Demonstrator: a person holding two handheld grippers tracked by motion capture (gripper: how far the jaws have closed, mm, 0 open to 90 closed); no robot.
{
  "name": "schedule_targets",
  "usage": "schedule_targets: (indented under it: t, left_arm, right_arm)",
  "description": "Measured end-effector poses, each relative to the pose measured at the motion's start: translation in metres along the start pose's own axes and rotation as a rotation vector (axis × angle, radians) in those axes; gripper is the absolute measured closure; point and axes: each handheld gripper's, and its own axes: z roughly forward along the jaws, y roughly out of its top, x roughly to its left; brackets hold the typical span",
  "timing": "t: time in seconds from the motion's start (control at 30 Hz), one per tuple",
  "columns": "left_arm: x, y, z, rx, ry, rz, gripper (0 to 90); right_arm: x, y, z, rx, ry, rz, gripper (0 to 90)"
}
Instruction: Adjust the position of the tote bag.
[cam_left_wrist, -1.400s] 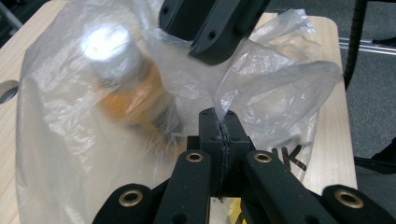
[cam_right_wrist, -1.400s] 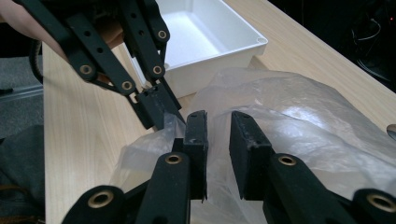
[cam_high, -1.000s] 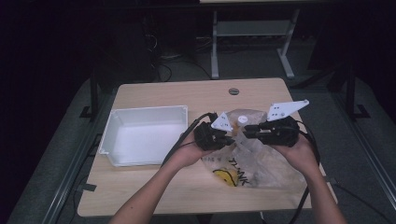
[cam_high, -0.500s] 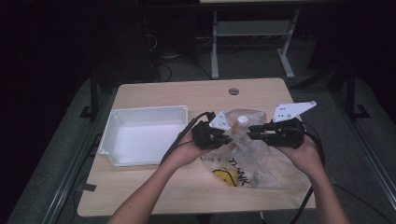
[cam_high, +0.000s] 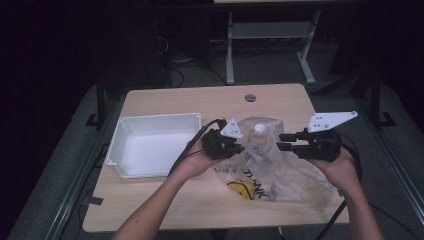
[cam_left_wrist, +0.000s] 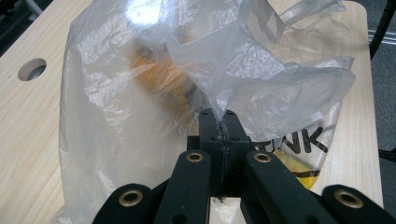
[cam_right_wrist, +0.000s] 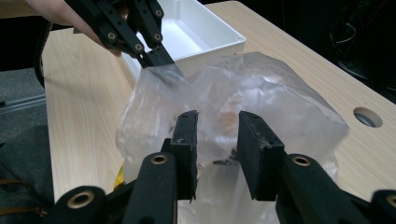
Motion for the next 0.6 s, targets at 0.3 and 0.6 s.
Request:
schedule_targets:
  t: [0.3,0.6]
  left_arm:
    - [0.005,-0.006,-0.005,0.013,0.012,-0.004,90.0]
    - [0.01,-0.009,-0.009,0.016,0.018,-0.011,90.0]
  right_arm:
    - [-0.006,-0.011,-0.004,0.013,-0.024,0.027,61.6]
    - [-0.014,-0.021,-0.002,0.029,-0.031,0.055,57.4]
